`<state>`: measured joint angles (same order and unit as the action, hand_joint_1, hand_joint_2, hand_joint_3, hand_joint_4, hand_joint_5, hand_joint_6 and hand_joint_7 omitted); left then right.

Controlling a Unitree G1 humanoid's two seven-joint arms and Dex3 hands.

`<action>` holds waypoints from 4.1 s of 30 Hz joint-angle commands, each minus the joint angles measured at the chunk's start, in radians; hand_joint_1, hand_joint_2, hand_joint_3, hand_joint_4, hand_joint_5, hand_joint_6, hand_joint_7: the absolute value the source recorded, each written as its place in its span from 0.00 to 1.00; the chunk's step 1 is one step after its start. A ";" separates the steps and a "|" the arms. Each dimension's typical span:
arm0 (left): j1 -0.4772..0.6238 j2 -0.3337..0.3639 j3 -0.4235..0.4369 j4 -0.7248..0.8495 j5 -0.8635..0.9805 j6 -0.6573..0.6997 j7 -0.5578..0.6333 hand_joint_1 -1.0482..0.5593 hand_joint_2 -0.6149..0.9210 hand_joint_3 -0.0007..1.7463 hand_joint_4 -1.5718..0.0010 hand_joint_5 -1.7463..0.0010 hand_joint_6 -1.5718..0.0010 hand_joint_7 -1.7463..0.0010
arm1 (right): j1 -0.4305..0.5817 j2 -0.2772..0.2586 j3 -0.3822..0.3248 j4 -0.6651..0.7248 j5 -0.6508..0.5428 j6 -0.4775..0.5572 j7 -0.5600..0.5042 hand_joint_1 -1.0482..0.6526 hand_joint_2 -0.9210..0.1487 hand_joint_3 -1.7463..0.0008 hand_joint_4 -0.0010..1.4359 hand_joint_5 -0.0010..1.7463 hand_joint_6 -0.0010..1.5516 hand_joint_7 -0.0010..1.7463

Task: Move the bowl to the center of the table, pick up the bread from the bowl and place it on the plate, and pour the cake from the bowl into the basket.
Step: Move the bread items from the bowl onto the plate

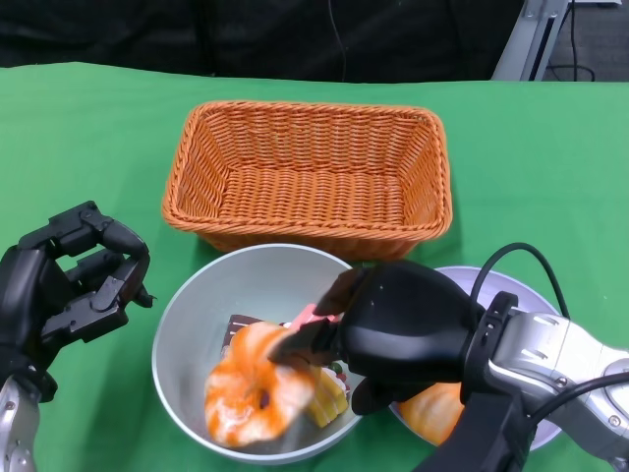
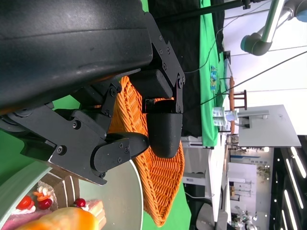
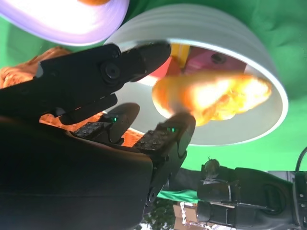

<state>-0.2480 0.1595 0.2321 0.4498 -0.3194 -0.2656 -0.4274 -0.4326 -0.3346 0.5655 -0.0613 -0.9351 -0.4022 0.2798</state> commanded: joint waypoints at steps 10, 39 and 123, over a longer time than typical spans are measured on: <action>-0.010 0.022 0.002 0.024 0.024 -0.045 -0.008 0.52 0.84 0.42 0.55 0.04 0.51 0.28 | 0.074 0.040 -0.024 -0.112 0.043 0.081 -0.006 0.16 0.03 1.00 0.37 0.01 0.21 0.02; -0.009 0.000 0.007 -0.006 0.036 -0.035 0.046 0.55 0.84 0.46 0.53 0.07 0.51 0.28 | 0.014 0.288 0.159 0.011 -0.244 0.499 0.175 0.17 0.00 0.97 0.50 0.02 0.22 0.00; -0.023 0.002 0.011 0.062 0.059 -0.087 0.080 0.59 0.82 0.49 0.49 0.14 0.47 0.34 | 0.046 0.191 -0.240 -0.273 0.387 0.622 0.128 0.45 0.00 0.96 0.52 0.93 0.77 0.07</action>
<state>-0.2693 0.1416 0.2376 0.5035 -0.2631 -0.3452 -0.3448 -0.3966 -0.1319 0.3588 -0.2981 -0.5786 0.2052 0.4019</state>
